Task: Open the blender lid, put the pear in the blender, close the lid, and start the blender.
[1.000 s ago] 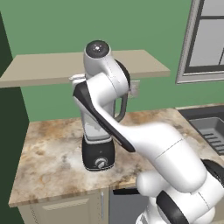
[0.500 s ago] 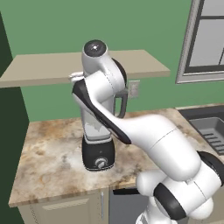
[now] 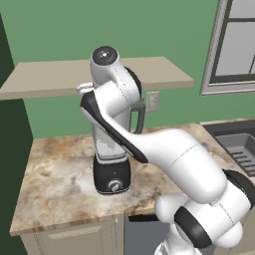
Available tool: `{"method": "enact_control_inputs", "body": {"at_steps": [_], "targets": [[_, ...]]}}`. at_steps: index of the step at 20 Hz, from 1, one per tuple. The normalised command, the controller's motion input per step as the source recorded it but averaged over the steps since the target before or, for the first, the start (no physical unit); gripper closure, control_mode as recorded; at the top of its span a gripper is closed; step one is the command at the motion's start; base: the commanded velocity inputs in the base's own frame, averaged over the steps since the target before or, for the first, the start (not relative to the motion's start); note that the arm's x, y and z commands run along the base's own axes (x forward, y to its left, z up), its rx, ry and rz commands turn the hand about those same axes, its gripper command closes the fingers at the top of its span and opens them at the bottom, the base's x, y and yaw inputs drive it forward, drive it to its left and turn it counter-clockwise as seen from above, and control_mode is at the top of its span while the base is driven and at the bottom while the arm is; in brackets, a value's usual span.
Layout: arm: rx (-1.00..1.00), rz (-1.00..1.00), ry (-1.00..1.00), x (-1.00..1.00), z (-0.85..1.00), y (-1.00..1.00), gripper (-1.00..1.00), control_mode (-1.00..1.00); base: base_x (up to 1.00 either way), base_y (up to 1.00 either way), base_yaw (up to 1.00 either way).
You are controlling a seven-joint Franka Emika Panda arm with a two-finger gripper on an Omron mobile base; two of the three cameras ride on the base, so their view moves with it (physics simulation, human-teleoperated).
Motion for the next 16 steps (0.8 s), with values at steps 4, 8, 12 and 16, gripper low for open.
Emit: {"method": "enact_control_inputs", "body": {"at_steps": [4,8,12,16], "targets": [[0.00,0.00,0.00,0.00,-0.37,0.03,1.00,-1.00,0.00,0.00,0.00],[0.00,0.00,0.00,0.00,-0.43,0.00,1.00,-1.00,0.00,0.00,0.00],[0.00,0.00,0.00,0.00,-0.39,0.00,1.00,-1.00,0.00,0.00,0.00],[-0.01,0.00,0.00,0.00,-0.42,0.00,-1.00,-1.00,0.00,0.00,0.00]]}}
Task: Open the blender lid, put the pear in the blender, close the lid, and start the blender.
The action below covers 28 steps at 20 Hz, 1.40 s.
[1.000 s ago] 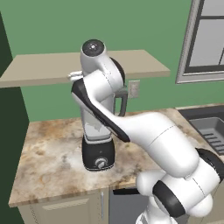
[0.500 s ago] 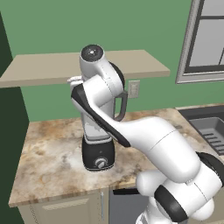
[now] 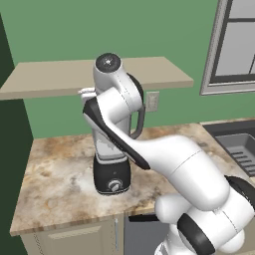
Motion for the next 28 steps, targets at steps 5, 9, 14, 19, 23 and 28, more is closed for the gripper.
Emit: {"method": "enact_control_inputs", "body": {"at_steps": [5,9,14,19,23,28], "targets": [[0.00,0.00,0.00,0.00,-0.18,0.00,-1.00,-1.00,0.00,0.00,0.00],[0.00,0.00,0.00,0.00,0.02,0.00,-1.00,-1.00,0.00,0.00,0.00],[0.00,0.00,0.00,0.00,0.23,0.00,-1.00,-1.00,0.00,0.00,0.00],[0.00,0.00,0.00,-0.14,0.39,0.00,-1.00,-1.00,0.00,0.00,0.00],[0.00,0.00,-0.01,-0.56,0.13,0.00,-1.00,-1.00,0.00,0.00,0.00],[-0.05,-0.09,-0.09,-1.00,-0.51,0.18,-1.00,-1.00,0.00,0.00,0.00]]}}
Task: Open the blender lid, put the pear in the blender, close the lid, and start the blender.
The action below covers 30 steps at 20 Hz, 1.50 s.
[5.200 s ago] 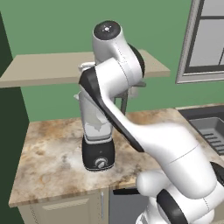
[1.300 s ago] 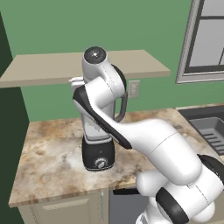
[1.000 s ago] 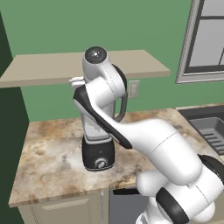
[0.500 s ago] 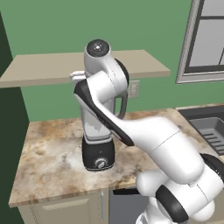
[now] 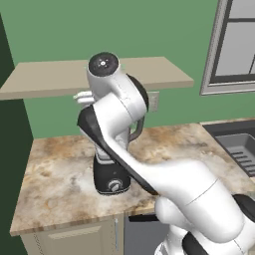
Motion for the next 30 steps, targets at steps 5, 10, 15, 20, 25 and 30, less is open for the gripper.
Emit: {"method": "enact_control_inputs", "body": {"at_steps": [5,10,15,20,25,30], "targets": [[-0.13,-0.21,-0.13,-1.00,-0.93,0.26,-1.00,-1.00,0.00,0.00,0.00],[-0.13,-0.28,-0.15,-0.91,-0.92,0.24,-1.00,-1.00,0.00,0.00,0.00],[-0.12,-0.39,-0.16,-0.24,-0.67,0.02,-1.00,-1.00,0.00,0.00,0.00],[-0.10,-0.35,-0.16,0.05,-0.32,-0.16,-1.00,-1.00,0.00,0.00,0.00],[-0.06,-0.20,-0.08,0.14,-0.30,-0.20,-1.00,-1.00,0.00,0.00,0.00],[-0.04,-0.08,-0.02,0.17,-0.25,-0.23,-1.00,-1.00,0.00,0.00,0.00]]}}
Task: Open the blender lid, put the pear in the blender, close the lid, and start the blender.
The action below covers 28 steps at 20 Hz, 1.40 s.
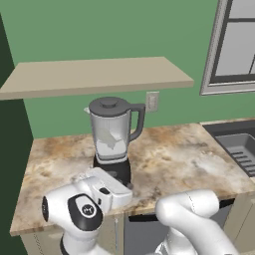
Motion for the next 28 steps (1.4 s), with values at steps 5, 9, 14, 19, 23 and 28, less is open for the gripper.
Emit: {"method": "enact_control_inputs", "body": {"at_steps": [5,9,14,19,23,28], "targets": [[0.00,0.00,-0.02,0.04,-0.14,-0.41,-1.00,-1.00,0.00,0.00,0.00],[0.00,0.03,-0.04,0.00,-0.15,-0.32,-1.00,-1.00,0.00,0.00,0.00],[0.00,0.06,-0.04,0.03,-0.10,-0.15,-1.00,-1.00,0.00,0.00,0.00],[0.00,0.08,-0.03,0.21,-0.08,0.00,-1.00,-1.00,0.00,0.00,0.00],[0.00,0.07,0.00,0.26,-0.14,0.00,-1.00,-1.00,0.00,0.00,0.00],[0.00,0.04,0.00,0.20,-0.25,0.17,-1.00,-1.00,0.00,0.00,0.00]]}}
